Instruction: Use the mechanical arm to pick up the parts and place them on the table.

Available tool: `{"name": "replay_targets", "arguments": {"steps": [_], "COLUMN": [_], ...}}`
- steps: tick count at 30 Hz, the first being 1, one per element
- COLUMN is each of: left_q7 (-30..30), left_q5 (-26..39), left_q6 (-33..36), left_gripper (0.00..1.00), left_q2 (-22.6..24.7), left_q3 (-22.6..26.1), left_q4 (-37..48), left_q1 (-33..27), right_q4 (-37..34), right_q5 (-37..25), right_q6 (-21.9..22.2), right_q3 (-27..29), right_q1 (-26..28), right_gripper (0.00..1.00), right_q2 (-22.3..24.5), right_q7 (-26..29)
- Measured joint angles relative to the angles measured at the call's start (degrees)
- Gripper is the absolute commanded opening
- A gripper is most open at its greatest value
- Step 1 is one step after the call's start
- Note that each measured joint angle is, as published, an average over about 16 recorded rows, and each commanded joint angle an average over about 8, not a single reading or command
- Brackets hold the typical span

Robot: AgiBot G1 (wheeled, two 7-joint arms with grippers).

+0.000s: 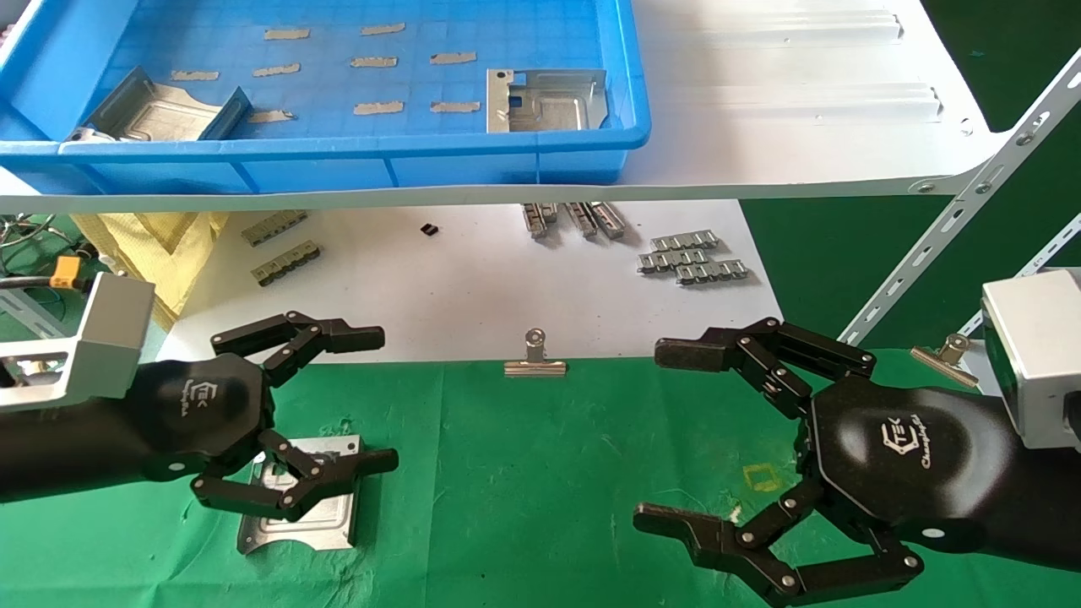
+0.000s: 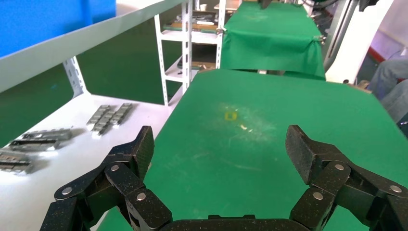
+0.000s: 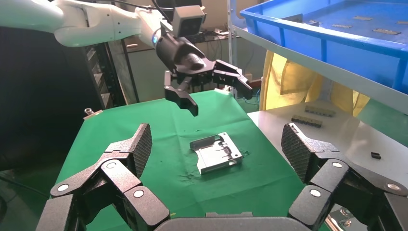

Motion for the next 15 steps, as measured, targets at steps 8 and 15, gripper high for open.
{"name": "replay_targets", "arguments": {"steps": [8,15], "left_q7": [-4.43,-8.31], "left_q5": [0.10,0.18], "left_q6": [-0.81,-1.53], "left_gripper": [1.00,1.00], "left_q2": [-1.18,-2.22], "left_q3": [-5.27,-9.89], "left_q4": [-7.04,-13.22], "left_q1": [3.93,7.39], "right_q4": [0.00,0.00], "right_q5": [0.00,0.00], "right_q6": [0.00,0.00], "right_q3": [0.00,0.00], "right_q1": [0.00,0.00], "right_gripper": [1.00,1.00], "right_q2": [0.00,0.00], "right_q7": [0.00,0.00]}}
